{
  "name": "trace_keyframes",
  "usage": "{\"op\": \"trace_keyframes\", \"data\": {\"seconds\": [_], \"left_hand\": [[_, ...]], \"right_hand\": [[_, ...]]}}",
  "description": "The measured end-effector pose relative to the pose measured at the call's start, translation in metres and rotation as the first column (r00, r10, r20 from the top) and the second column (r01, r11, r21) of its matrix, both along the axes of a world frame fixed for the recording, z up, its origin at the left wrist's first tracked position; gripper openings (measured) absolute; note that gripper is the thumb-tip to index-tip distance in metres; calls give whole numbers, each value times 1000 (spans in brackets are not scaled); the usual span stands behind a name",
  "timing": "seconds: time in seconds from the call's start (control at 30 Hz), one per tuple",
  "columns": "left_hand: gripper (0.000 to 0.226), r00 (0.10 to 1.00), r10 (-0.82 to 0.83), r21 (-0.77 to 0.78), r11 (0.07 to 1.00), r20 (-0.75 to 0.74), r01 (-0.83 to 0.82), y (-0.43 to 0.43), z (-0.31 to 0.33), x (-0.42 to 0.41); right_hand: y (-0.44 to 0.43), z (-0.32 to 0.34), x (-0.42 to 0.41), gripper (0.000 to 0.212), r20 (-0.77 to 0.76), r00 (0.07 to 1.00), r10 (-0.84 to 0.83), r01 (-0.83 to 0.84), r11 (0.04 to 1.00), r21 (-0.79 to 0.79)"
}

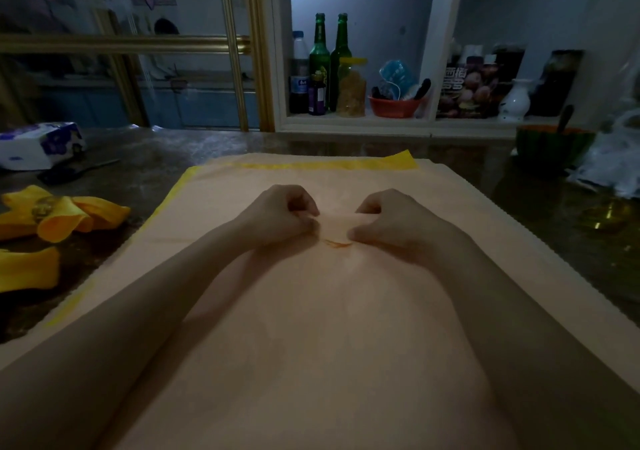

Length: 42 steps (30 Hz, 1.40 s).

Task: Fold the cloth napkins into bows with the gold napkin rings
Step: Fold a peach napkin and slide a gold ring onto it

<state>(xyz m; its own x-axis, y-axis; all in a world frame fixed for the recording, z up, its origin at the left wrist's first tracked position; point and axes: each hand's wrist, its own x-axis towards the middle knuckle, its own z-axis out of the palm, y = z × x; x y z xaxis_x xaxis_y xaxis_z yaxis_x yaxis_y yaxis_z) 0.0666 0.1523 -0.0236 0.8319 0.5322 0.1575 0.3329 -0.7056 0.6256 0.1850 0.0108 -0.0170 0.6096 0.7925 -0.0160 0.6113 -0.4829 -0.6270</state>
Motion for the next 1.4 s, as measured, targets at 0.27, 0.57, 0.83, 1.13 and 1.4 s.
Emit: {"op": "trace_keyframes", "data": {"seconds": [0.27, 0.57, 0.83, 1.13, 1.4], "left_hand": [[12, 997, 25, 338, 940, 68, -46, -11, -12, 3], [16, 995, 41, 179, 984, -96, -24, -12, -3, 3], [8, 996, -58, 71, 995, -70, 63, -4, -1, -1], [10, 987, -21, 307, 949, -159, 69, -17, 3, 0], [15, 968, -32, 223, 971, -248, 89, -19, 7, 4]], "right_hand": [[10, -14, -6, 27, 212, 977, -27, -17, 979, 204], [4, 2, -5, 11, 30, 1000, 0, 0, 1000, 6], [0, 8, -3, 11, 33, 998, 58, -58, 998, -2], [4, 4, -7, 23, 127, 989, 74, -66, 996, -67], [4, 21, -11, 17, 124, 989, 76, -46, 973, -225]]}}
